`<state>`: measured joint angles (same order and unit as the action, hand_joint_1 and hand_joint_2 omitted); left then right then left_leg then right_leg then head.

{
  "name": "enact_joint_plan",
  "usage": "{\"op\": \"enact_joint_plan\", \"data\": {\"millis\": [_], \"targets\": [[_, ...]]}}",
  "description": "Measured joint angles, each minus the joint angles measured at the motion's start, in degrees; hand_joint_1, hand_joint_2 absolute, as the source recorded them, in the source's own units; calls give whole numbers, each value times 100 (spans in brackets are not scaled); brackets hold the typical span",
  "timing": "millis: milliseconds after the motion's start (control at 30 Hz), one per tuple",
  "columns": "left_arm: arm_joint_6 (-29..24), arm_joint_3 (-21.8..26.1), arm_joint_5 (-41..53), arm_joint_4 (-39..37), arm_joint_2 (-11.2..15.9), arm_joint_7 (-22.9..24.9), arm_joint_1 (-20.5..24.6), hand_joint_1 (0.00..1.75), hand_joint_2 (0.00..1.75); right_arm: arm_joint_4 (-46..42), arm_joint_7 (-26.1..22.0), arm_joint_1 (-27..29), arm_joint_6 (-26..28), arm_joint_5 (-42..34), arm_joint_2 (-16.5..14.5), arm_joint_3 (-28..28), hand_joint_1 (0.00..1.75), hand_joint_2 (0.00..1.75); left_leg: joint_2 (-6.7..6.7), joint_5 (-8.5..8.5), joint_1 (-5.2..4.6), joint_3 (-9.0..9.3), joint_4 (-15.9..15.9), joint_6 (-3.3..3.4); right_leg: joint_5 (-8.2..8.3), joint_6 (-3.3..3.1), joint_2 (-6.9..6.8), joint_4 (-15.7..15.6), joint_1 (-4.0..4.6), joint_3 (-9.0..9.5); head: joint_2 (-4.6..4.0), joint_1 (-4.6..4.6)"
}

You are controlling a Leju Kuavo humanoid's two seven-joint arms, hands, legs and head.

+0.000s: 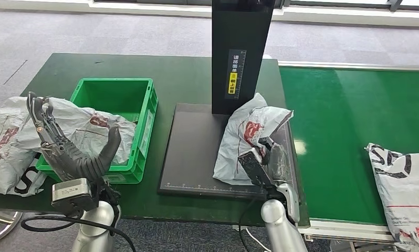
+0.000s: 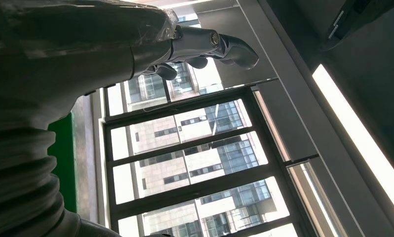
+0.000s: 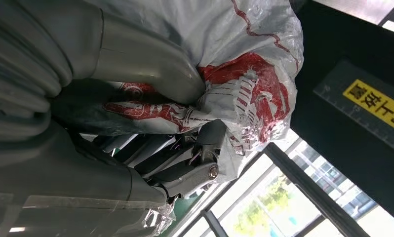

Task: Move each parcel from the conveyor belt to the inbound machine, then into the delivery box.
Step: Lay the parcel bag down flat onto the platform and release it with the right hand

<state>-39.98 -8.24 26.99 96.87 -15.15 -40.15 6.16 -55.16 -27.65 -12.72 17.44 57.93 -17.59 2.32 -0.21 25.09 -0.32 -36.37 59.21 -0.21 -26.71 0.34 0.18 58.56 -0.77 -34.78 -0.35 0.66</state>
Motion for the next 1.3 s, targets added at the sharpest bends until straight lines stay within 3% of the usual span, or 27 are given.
{"op": "enact_joint_plan", "data": {"millis": [467, 500, 600, 633, 1300], "targets": [[0, 0, 62, -43, 0, 0, 21, 0, 175, 466, -185, -87, -168, -42, 1, 96, 175, 175, 2, 0, 0, 1, 0, 0, 0, 0, 1, 0, 0, 0, 0, 0], [0, 0, 62, -51, 0, 0, 25, 0, 175, 491, -195, -89, -178, -49, 2, 97, 140, 175, 2, 0, 0, 1, 0, 0, 0, 0, 1, 0, 0, 0, 0, 0], [0, 0, 62, -68, 0, 0, 36, 0, 175, 558, -202, -93, -185, -65, 7, 97, 10, 175, 2, 0, 0, 1, 0, 0, 0, 0, 1, 0, 0, -1, 0, 0], [0, 0, 61, -75, 0, 0, 43, 0, 175, 579, -202, -94, -185, -70, 8, 97, 0, 175, 1, 0, 0, 1, 0, 0, 0, 0, 1, 0, 0, -1, 0, 0], [0, 0, 27, -290, 0, 0, 191, 0, 175, 675, -327, -90, -184, -491, 15, 68, 0, 175, 1, 0, 0, 1, 0, 0, 0, 0, 1, 0, 0, -3, 0, 0]]}}
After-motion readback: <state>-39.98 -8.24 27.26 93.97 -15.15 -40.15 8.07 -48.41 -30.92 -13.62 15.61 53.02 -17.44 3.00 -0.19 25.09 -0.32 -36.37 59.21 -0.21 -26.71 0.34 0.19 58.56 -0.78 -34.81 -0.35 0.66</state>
